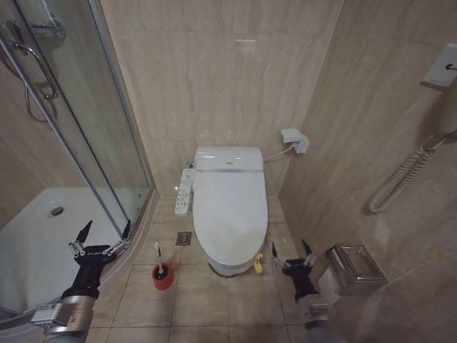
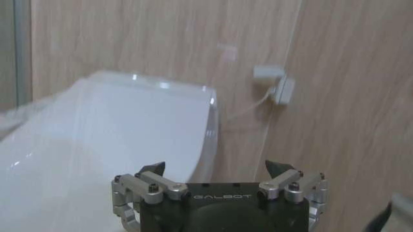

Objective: Open the toilet lid, clean the toilet bowl with a toilet brush, close the toilet lid, and flush.

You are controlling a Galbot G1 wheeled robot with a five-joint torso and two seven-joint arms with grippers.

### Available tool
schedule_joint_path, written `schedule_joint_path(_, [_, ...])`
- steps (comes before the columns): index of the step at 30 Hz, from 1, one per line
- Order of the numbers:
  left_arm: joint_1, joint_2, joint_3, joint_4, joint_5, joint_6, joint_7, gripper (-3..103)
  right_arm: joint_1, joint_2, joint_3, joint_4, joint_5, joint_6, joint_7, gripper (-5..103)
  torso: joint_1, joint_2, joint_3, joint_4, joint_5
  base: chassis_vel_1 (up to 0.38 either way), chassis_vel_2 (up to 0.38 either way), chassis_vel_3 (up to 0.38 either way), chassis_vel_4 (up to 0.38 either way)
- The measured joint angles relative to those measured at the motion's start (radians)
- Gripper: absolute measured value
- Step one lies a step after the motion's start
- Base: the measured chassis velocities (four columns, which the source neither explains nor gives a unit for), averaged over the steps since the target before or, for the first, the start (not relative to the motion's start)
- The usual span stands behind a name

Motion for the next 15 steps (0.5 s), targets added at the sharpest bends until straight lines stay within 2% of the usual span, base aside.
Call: schedule_joint_path(15, [0.000, 0.000, 0.000, 0.000, 0.000, 0.000, 0.000, 100, 0.059, -0.046, -0.055, -0.184, 0.004, -0.019, 0.027, 100, 0.000, 0.000, 0.000, 0.0000, -0.0001, 0.000, 0.000, 0.000, 0.000])
